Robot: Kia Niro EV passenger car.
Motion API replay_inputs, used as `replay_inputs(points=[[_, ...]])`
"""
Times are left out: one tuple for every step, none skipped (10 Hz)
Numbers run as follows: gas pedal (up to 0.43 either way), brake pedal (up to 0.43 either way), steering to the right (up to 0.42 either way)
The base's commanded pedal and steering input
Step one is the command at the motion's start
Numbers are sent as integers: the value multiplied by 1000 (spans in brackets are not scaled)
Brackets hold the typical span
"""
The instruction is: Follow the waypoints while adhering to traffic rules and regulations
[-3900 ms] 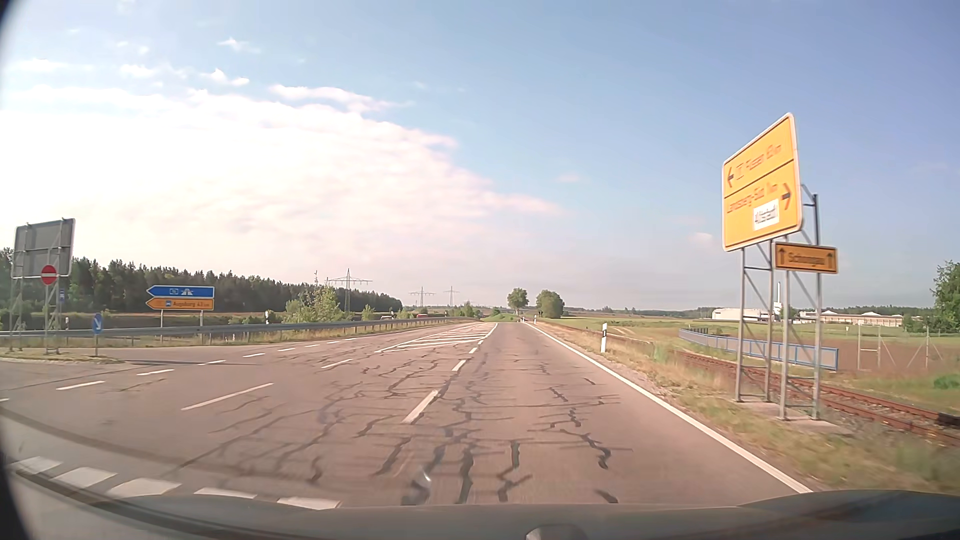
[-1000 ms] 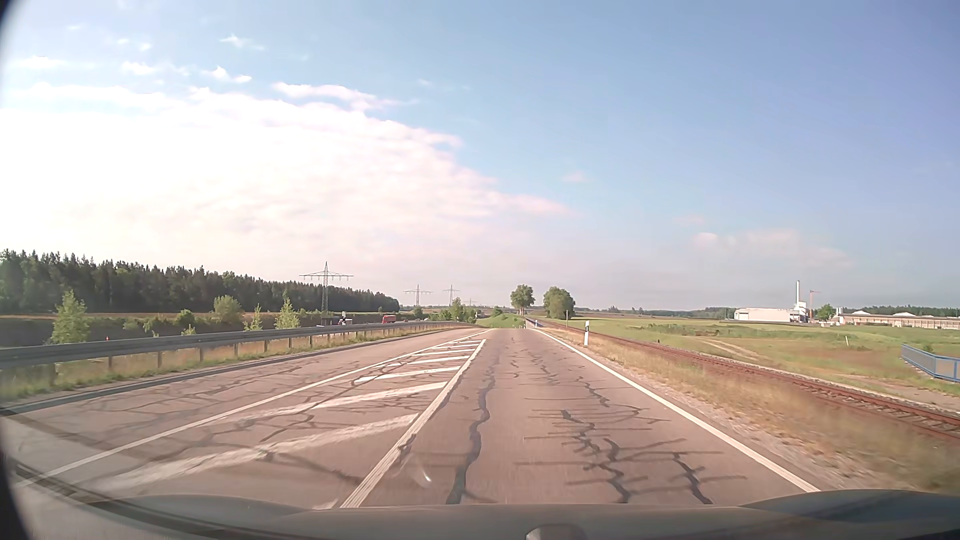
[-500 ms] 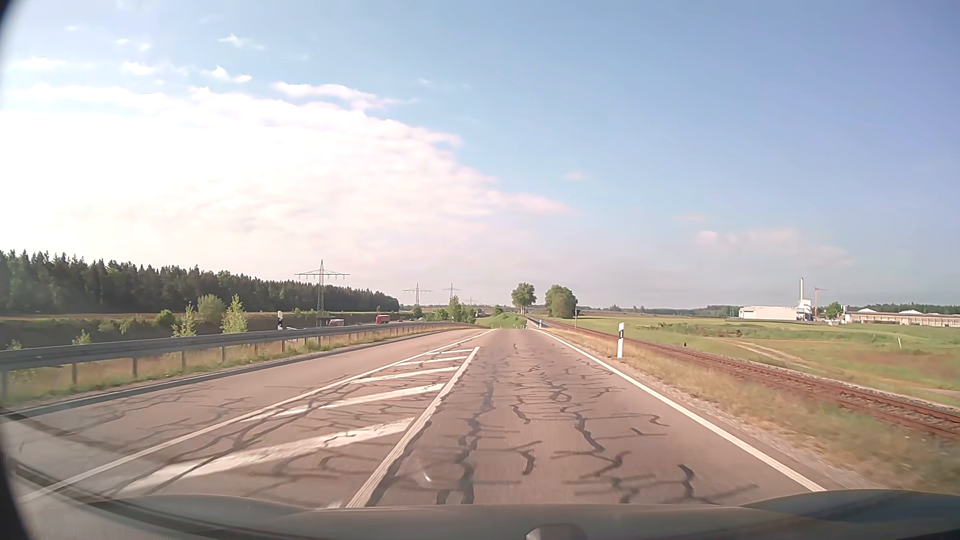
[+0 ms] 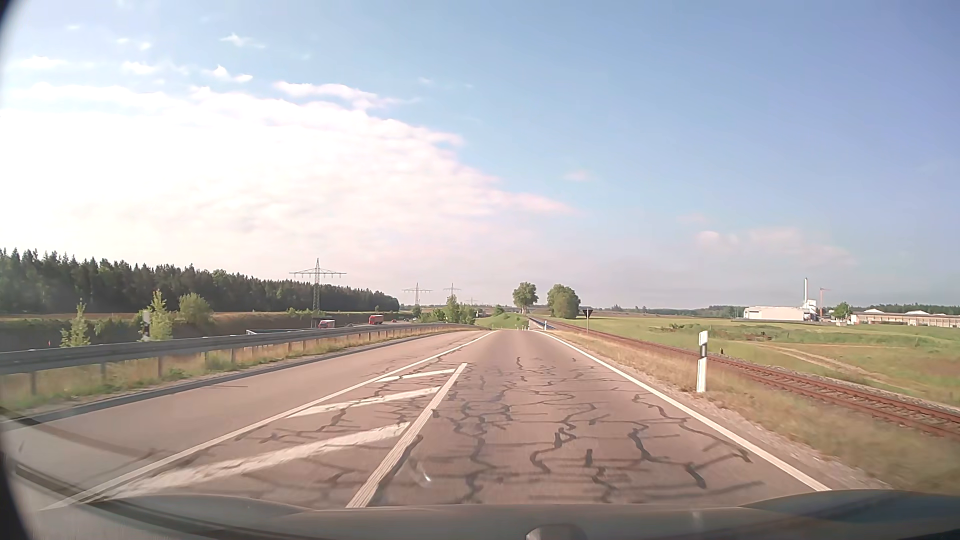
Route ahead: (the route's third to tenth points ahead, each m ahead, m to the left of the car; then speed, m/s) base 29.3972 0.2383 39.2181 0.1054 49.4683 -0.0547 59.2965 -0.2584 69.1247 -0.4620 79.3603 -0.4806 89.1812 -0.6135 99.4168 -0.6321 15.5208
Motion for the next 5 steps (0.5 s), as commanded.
replay_inputs(points=[[118, 0, 0], [118, 0, 0], [118, 0, 0], [118, 0, 0], [118, 0, 0]])
